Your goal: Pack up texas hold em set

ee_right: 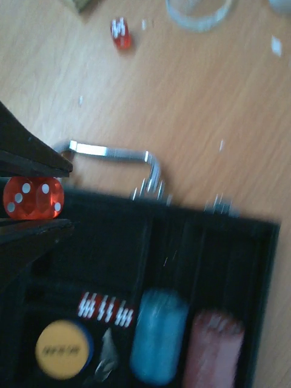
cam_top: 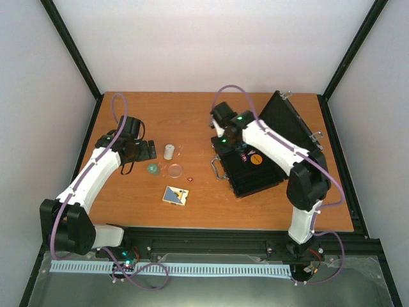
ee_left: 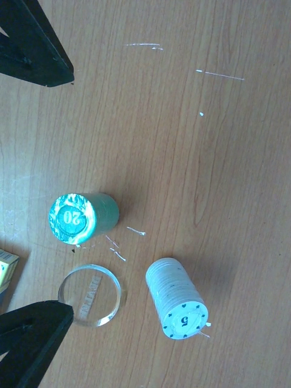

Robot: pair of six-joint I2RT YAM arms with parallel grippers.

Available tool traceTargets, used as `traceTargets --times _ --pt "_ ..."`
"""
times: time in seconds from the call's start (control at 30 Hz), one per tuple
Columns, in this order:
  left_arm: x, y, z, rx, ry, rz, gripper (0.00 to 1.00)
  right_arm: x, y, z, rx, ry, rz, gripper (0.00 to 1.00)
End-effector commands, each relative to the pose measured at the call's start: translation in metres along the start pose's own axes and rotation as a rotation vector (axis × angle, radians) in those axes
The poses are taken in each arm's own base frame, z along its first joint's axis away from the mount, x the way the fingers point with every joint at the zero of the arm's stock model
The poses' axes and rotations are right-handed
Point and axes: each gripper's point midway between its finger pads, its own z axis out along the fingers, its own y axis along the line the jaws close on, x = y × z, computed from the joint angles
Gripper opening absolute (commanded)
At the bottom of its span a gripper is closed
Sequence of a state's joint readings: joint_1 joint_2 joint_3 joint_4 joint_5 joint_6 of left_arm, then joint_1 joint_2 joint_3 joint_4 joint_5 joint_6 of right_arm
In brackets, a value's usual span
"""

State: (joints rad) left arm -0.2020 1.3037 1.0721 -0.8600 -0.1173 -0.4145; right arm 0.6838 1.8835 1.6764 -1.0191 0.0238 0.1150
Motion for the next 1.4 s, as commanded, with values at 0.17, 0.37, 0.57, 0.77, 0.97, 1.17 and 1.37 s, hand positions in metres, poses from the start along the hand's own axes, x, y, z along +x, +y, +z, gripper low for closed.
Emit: traceTargets --times 0.17,0.37,0.57,0.77,0.97,1.17,1.37 --pt "-0.004 -0.003 0.001 0.012 -0.007 -0.003 1.0 0.058 -0.089 0.037 0.099 0.12 0.143 0.09" --pt "-0.005 -0.002 0.002 0.007 -0.009 -0.001 1.0 0.077 -0.101 0.06 0.102 0.159 0.166 0.08" --pt "-0.006 -0.002 0.002 0.004 -0.009 0.001 1.0 0.09 -0.104 0.076 0.099 0.195 0.17 0.08" --pt "-0.008 -0.003 0.003 0.004 -0.009 0.001 1.0 0.093 -0.108 0.084 0.104 0.205 0.175 0.08" --pt "-0.007 -0.003 0.004 0.002 -0.005 0.003 1.0 0.096 -0.112 0.09 0.115 0.216 0.177 0.1" --pt "-0.005 -0.001 0.006 -0.006 0.0 0.006 1.0 0.094 -0.112 0.086 0.116 0.209 0.178 0.27" --pt "-0.006 -0.003 0.007 -0.001 -0.001 0.003 1.0 0.081 -0.105 0.065 0.078 0.159 0.18 0.35"
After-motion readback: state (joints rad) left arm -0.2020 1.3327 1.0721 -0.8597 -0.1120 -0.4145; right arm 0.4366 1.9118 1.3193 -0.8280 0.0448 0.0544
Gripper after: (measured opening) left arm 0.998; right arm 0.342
